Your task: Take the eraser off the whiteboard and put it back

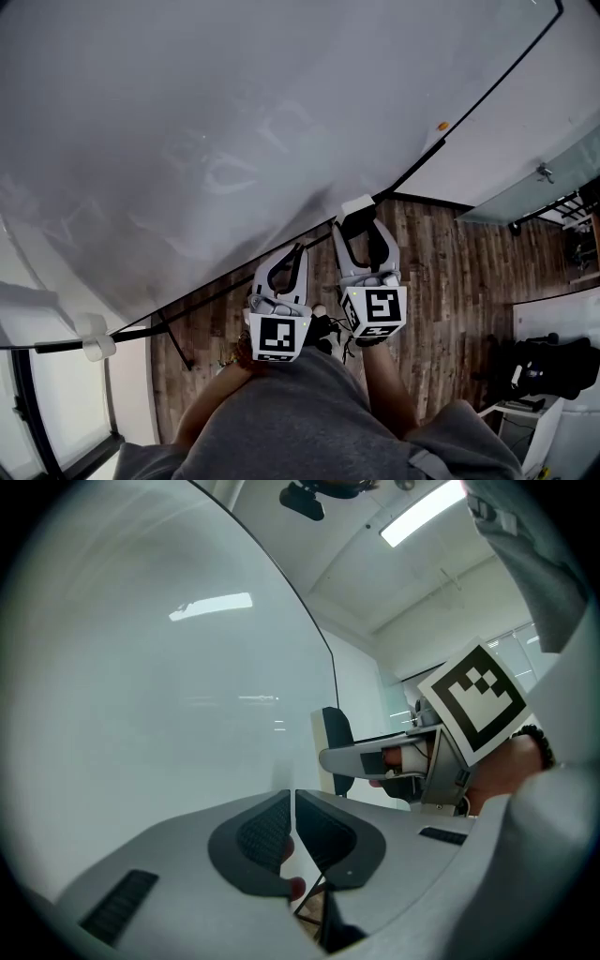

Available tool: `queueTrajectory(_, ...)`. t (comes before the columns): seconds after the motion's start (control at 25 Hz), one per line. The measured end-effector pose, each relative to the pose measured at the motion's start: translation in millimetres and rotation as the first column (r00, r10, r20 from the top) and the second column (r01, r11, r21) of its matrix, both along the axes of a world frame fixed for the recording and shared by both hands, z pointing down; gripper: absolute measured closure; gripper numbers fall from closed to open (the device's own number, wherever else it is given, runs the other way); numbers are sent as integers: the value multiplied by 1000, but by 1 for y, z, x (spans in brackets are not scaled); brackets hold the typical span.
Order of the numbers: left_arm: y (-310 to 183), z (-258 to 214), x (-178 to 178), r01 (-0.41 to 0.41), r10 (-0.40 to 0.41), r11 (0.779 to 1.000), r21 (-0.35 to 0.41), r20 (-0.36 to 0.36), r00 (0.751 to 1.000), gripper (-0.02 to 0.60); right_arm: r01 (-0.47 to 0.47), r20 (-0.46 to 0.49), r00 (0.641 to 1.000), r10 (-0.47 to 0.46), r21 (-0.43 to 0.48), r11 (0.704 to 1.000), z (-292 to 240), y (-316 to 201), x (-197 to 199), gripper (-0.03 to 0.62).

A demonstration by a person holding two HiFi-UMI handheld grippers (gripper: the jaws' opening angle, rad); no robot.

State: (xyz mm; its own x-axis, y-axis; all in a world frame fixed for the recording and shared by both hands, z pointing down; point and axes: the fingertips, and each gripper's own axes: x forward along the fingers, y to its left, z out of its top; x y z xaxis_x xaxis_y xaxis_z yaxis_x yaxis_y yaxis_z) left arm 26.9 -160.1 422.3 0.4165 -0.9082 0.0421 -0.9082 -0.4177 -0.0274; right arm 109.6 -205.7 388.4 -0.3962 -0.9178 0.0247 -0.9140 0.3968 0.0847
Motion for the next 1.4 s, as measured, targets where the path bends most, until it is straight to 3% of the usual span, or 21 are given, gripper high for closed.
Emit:
queueTrajectory(0.88,-25,1,-14,49,-50,998,35,42,998,574,75,-1,997,-75,-11,997,11,-36,-26,355)
queueTrajectory(1.4,-33,4,-20,52,-52,999,17,27,998,574,86,-5,996,-86,-22,996,17,-44,-33,355)
